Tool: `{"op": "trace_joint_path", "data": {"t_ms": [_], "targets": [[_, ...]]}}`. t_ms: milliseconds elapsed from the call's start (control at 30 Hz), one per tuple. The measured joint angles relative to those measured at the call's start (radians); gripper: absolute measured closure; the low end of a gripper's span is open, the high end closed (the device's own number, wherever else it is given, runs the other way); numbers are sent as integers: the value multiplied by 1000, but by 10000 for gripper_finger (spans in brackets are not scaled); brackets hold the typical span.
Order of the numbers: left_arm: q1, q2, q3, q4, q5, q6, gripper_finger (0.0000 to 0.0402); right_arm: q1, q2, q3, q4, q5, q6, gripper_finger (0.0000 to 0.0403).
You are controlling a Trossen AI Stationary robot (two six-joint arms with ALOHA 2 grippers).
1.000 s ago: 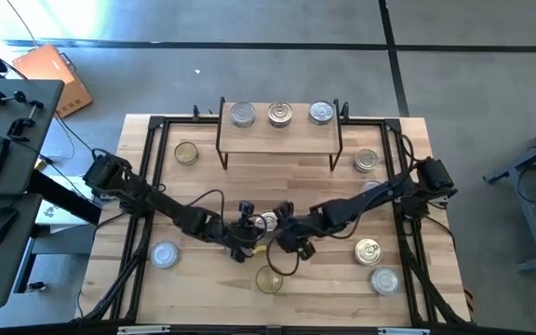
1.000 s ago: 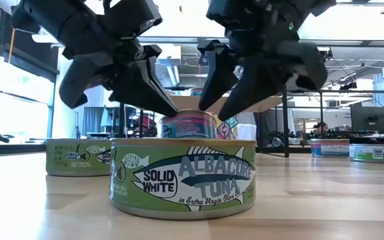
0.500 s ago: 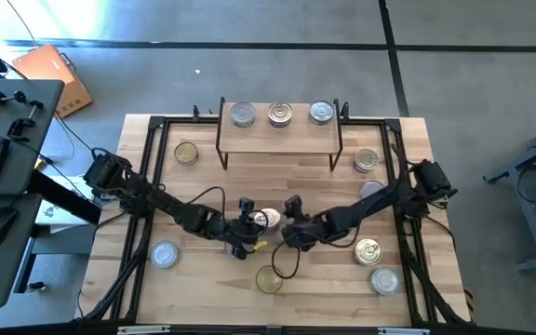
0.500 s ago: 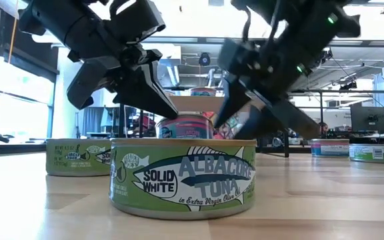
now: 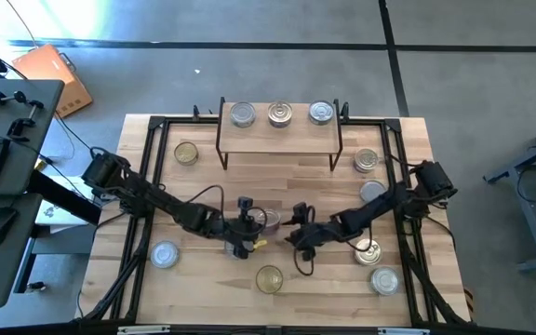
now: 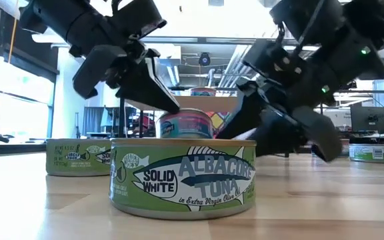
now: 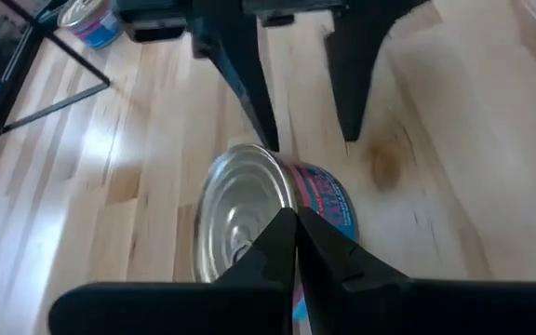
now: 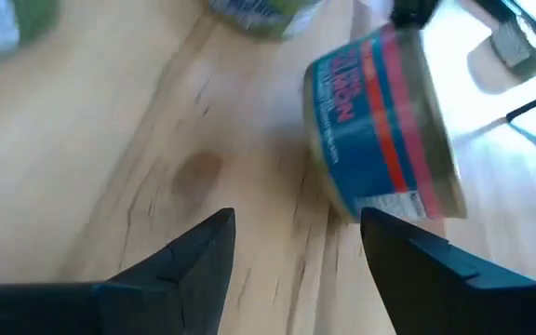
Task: Stack canned seafood by type on shelf
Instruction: Put the blue tuna can on the shelf
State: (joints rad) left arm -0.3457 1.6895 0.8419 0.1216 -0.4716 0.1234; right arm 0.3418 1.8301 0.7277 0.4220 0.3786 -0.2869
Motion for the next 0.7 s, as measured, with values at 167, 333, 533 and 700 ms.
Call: {"op": "trace_joint_path", "data": {"t_ms": [167, 333, 533, 700], "targets": [[21, -54, 1, -75, 2, -59, 401, 3, -1, 35, -14, -40, 4, 176], [38, -86, 1, -108, 12, -79, 401, 28, -1, 107, -89, 87, -71, 166], [45, -87, 1, -109, 22, -82, 401, 31, -1, 159, -121, 196, -99, 120], [45, -86, 1, -110, 23, -86, 401, -13, 18, 160, -129, 158, -162, 104]]}}
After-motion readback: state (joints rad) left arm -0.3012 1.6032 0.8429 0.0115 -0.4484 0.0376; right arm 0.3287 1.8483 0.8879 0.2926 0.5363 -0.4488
